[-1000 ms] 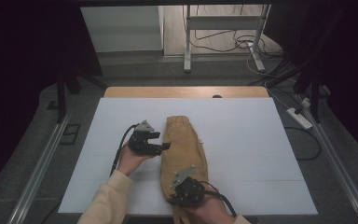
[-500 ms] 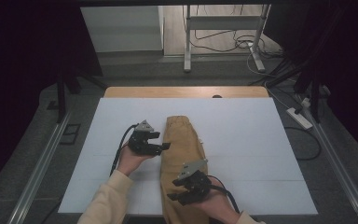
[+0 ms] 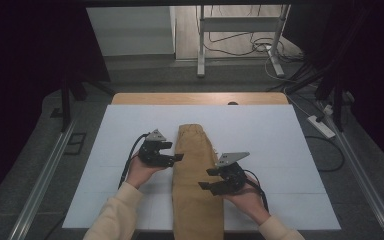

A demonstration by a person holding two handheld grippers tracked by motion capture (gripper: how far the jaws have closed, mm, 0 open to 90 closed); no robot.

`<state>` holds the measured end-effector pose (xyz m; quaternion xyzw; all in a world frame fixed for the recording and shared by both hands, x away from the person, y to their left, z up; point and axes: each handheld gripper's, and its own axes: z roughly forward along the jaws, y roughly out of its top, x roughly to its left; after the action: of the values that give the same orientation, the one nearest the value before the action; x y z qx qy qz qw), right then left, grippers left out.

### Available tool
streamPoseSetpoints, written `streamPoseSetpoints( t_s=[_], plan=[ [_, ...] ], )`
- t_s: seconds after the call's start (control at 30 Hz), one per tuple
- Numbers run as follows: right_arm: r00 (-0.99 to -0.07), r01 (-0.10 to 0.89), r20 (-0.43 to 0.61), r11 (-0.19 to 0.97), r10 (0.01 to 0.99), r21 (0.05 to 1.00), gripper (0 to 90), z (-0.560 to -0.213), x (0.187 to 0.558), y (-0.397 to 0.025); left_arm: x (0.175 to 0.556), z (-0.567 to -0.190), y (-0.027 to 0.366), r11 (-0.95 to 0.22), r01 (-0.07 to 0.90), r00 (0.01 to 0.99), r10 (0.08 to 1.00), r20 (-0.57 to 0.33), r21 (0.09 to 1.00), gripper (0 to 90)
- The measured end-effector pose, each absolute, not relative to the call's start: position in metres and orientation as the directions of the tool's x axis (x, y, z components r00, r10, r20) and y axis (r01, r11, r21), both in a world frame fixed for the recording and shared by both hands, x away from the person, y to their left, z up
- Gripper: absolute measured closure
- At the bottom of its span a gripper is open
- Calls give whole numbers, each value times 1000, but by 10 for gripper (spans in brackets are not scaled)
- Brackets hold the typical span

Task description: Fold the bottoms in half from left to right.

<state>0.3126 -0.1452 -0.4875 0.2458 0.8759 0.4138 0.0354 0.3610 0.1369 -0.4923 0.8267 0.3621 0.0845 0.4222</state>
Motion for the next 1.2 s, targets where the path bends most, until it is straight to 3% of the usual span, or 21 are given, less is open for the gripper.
streamPoseSetpoints(
  t_s=[1.2],
  plan=[
    [-812,453,119,486,572,747,396,-490,361,-177,366,-496,139,-383,540,723,667,-180,749,296]
  ],
)
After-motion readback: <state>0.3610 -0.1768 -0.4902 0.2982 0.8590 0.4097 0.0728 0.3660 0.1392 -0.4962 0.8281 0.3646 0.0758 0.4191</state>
